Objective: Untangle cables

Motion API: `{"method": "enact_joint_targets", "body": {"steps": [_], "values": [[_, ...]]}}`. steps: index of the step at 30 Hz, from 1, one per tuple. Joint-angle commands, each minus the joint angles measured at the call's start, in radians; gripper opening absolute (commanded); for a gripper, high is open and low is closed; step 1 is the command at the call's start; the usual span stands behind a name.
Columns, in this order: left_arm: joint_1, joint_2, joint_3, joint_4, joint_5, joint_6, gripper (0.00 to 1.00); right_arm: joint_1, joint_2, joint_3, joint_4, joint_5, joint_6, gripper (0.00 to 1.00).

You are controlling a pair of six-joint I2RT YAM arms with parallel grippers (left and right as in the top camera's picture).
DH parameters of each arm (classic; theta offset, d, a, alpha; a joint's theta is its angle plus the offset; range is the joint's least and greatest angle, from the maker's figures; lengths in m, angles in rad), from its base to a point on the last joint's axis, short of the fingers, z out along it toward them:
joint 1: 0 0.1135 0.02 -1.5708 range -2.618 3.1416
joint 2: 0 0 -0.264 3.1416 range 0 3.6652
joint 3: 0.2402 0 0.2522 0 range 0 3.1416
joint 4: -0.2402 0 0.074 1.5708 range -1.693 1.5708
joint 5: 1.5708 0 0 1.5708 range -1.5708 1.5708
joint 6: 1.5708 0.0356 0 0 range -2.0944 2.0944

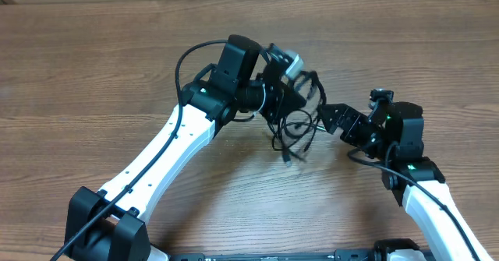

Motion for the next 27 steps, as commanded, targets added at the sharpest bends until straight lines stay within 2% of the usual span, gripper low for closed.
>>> {"method": "enact_joint_targets", "body": {"steps": [1, 5, 7, 12, 16, 18, 21, 22, 23, 25, 27], "values": [[0.002, -0.030, 0.011, -0.045, 0.125, 0.278, 0.04, -0.003, -0.082, 0.014, -0.003, -0.122, -0.080, 1.00], [0.002, -0.030, 0.011, -0.094, 0.187, 0.386, 0.04, -0.003, -0.158, 0.014, -0.014, -0.146, -0.101, 1.00], [0.002, -0.030, 0.011, -0.106, 0.268, 0.453, 0.04, -0.003, -0.196, 0.014, -0.019, -0.150, -0.105, 1.00], [0.002, -0.030, 0.011, -0.129, 0.369, 0.511, 0.04, -0.003, -0.247, 0.014, -0.033, -0.195, -0.149, 0.99], [0.002, -0.030, 0.011, -0.178, 0.397, 0.560, 0.04, -0.003, -0.252, 0.014, -0.032, -0.199, -0.149, 0.87], [0.001, -0.030, 0.011, -0.228, 0.418, 0.615, 0.04, -0.003, -0.252, 0.014, -0.027, -0.210, -0.149, 0.71], [0.002, -0.030, 0.011, -0.256, 0.416, 0.641, 0.04, -0.003, -0.252, 0.014, -0.003, -0.246, -0.149, 0.43], [0.002, -0.030, 0.011, -0.257, 0.412, 0.641, 0.04, -0.003, -0.252, 0.014, -0.002, -0.251, -0.149, 0.32], [0.002, -0.030, 0.011, -0.256, 0.406, 0.641, 0.04, -0.003, -0.252, 0.014, -0.003, -0.251, -0.149, 0.16], [0.002, -0.030, 0.011, -0.250, 0.378, 0.631, 0.07, -0.003, -0.252, 0.014, -0.003, -0.251, -0.149, 0.04], [0.002, -0.030, 0.011, -0.249, 0.347, 0.608, 0.09, -0.003, -0.252, 0.014, -0.004, -0.250, -0.149, 0.04]]}}
